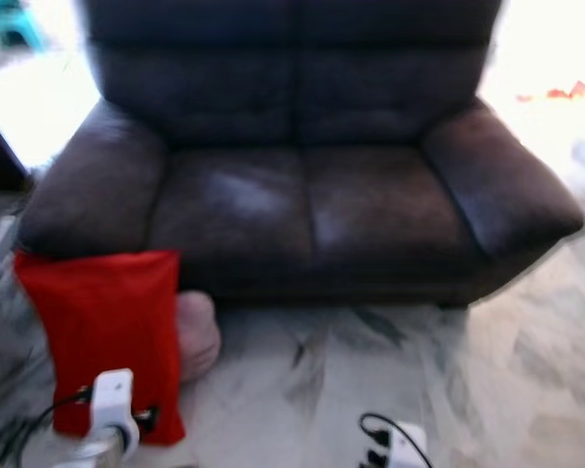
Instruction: Move the pillow to the sofa from floor
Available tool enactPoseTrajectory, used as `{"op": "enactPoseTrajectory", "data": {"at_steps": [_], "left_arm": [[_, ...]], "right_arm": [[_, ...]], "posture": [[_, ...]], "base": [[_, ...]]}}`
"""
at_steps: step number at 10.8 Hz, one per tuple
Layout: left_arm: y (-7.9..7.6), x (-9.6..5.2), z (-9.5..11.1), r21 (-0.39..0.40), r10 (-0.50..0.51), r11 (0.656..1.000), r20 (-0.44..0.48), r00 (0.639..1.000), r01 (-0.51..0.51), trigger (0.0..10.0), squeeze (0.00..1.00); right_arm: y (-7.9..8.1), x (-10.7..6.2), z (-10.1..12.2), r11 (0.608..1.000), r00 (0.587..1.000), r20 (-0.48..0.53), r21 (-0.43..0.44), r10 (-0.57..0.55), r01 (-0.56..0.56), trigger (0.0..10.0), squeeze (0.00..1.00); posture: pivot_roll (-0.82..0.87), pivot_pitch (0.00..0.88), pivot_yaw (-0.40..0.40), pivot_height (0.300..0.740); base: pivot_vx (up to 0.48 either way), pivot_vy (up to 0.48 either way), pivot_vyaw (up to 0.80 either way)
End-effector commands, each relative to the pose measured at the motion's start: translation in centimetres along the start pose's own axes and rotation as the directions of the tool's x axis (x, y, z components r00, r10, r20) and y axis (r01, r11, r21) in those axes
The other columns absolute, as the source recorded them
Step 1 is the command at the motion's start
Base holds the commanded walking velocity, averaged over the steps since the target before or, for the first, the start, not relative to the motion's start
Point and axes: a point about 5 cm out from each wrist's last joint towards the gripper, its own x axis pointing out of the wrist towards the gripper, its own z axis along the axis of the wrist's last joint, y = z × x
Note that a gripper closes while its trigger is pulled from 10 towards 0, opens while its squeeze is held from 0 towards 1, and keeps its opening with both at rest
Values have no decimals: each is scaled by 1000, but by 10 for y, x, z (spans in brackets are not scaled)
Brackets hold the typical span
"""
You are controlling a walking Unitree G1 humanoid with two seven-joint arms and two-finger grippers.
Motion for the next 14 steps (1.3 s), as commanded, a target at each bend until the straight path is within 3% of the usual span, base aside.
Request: {"op": "enactPoseTrajectory", "data": {"at_steps": [1,14], "left_arm": [[-1,-1,-6,-10,-3,1000,-21,1000,3,10000,0],[-2,-1,-6,-8,-4,1000,-23,1000,4,10000,0]], "right_arm": [[-4,-2,-3,1000,1000,-4,3,-11,11,10000,0],[-4,-2,-3,1000,1000,-5,-5,-8,8,10000,0]], "posture": [[32,59,-31,740],[32,56,-30,740]], "base": [[0,345,0],[0,348,0]]}}
